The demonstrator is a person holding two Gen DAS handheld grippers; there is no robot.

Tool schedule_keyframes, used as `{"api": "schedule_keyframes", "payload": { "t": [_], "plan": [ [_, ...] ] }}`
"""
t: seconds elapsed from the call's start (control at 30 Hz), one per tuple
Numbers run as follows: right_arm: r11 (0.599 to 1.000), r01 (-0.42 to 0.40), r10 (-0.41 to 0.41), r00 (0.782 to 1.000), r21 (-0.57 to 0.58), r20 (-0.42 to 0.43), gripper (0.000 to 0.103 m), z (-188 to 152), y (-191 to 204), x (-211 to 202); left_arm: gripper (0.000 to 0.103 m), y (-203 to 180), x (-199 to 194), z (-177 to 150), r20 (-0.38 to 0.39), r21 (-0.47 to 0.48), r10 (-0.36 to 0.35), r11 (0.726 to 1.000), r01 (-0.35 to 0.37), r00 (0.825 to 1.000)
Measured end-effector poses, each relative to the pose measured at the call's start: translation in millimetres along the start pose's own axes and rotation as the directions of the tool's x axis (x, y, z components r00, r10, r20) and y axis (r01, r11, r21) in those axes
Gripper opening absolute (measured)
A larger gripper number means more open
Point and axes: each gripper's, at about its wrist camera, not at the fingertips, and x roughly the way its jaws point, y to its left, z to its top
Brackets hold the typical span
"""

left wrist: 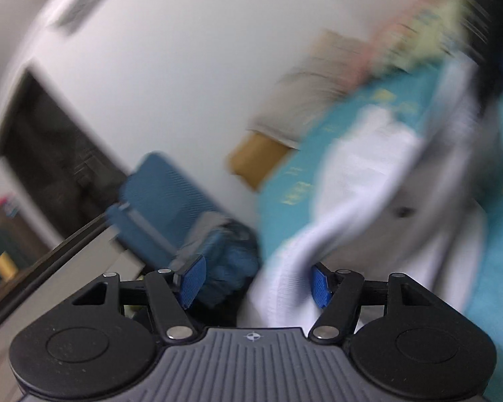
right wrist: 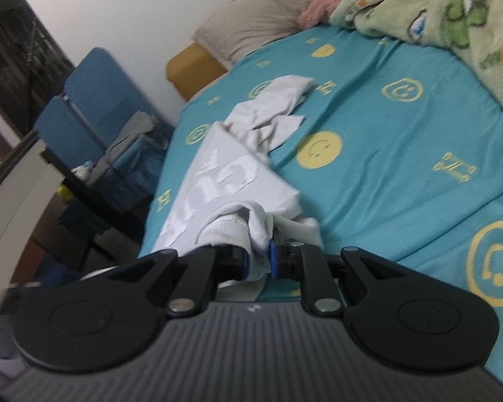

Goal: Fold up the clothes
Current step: 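Lift the T-shirt high with both grippers to unfold it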

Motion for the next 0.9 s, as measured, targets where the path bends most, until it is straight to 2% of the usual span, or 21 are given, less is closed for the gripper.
{"api": "schedule_keyframes", "payload": {
  "t": [0.07,0.13,0.17,0.23,0.27,0.33,0.43,0.53,0.63,0.7,0.73,0.8,0.9],
  "plan": [
    [0.999,0.037,-0.037,0.999,-0.004,0.009,0.024,1,-2,1,0.069,25,-15,6,0.055,-0.121,0.046,0.992,-0.039,0.997],
    [0.997,0.074,-0.074,0.997,-0.011,0.021,0.049,1,-3,1,0.079,43,-36,12,0.133,-0.226,0.087,0.973,-0.055,0.987],
    [0.996,0.092,-0.091,0.995,-0.016,0.033,0.054,2,-4,0,0.080,51,-45,16,0.164,-0.275,0.101,0.960,-0.052,0.981],
    [0.991,0.129,-0.127,0.990,-0.039,0.053,0.073,2,-4,-1,0.080,61,-57,23,0.189,-0.344,0.099,0.939,-0.029,0.977],
    [0.987,0.149,-0.146,0.988,-0.056,0.057,0.076,1,-4,-1,0.080,62,-59,24,0.187,-0.354,0.099,0.935,-0.027,0.977],
    [0.975,0.198,-0.193,0.980,-0.104,0.051,0.078,0,-3,2,0.080,63,-61,26,0.178,-0.363,0.096,0.932,-0.026,0.979],
    [0.946,0.287,-0.278,0.958,-0.154,0.077,0.078,-4,-3,3,0.080,56,-52,26,0.125,-0.297,0.074,0.954,-0.033,0.989],
    [0.932,0.336,-0.303,0.929,-0.138,0.213,0.078,0,-1,-15,0.080,46,-35,18,0.058,-0.234,0.047,0.972,-0.033,0.997],
    [0.916,0.373,-0.293,0.875,-0.150,0.385,0.078,0,9,-39,0.081,38,-16,6,-0.016,-0.198,0.001,0.980,-0.004,1.000],
    [0.903,0.395,-0.286,0.847,-0.169,0.448,0.078,-1,14,-47,0.081,30,-2,-2,-0.074,-0.178,-0.039,0.984,0.025,0.996],
    [0.899,0.399,-0.285,0.845,-0.179,0.452,0.078,-1,14,-47,0.081,28,5,-6,-0.106,-0.175,-0.060,0.984,0.040,0.993],
    [0.896,0.401,-0.301,0.862,-0.188,0.408,0.078,0,11,-40,0.081,28,19,-14,-0.171,-0.199,-0.101,0.978,0.066,0.980],
    [0.891,0.409,-0.340,0.889,-0.197,0.308,0.078,0,2,-25,0.081,40,28,-26,-0.213,-0.278,-0.114,0.959,0.051,0.970]
  ]
}}
